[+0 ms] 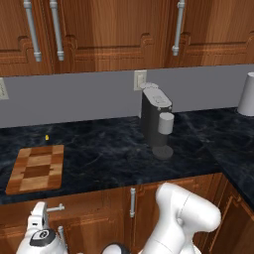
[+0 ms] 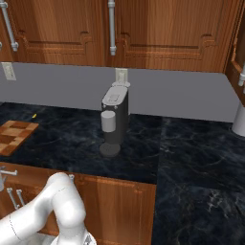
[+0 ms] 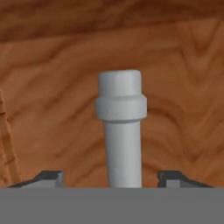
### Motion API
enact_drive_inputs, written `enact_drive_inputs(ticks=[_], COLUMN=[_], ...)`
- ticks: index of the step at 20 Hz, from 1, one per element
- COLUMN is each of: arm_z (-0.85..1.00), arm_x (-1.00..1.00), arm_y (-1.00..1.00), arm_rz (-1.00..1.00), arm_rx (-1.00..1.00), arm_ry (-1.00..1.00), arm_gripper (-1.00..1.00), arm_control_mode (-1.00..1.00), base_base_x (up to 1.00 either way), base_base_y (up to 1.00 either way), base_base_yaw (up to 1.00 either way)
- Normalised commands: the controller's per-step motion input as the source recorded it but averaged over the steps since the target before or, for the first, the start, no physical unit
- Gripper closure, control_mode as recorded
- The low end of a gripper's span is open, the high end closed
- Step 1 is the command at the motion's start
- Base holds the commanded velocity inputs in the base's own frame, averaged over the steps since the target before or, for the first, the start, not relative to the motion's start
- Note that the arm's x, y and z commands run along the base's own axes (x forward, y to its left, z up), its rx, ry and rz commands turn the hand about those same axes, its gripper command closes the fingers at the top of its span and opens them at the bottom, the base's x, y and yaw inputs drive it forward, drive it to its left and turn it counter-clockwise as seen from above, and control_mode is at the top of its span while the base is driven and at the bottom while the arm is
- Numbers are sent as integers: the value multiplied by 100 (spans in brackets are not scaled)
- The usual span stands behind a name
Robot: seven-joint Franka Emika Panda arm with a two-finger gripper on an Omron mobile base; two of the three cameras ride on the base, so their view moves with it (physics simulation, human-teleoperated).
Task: Open the drawer on the left and place the cutting tools on the cutting board.
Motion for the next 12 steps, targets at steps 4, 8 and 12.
enact_drive_inputs(ticks=[4, 8, 12], arm_z=[-15, -8, -8], arm_x=[5, -2, -41], arm_y=[10, 23, 45], arm_rz=[0, 0, 0], arm_rx=[-1, 0, -2], arm_ry=[-3, -4, -5], arm_gripper=[100, 100, 100], arm_control_mode=[-100, -100, -100], base_base_x=[0, 0, 0], base_base_y=[0, 0, 0], base_base_yaw=[0, 0, 0])
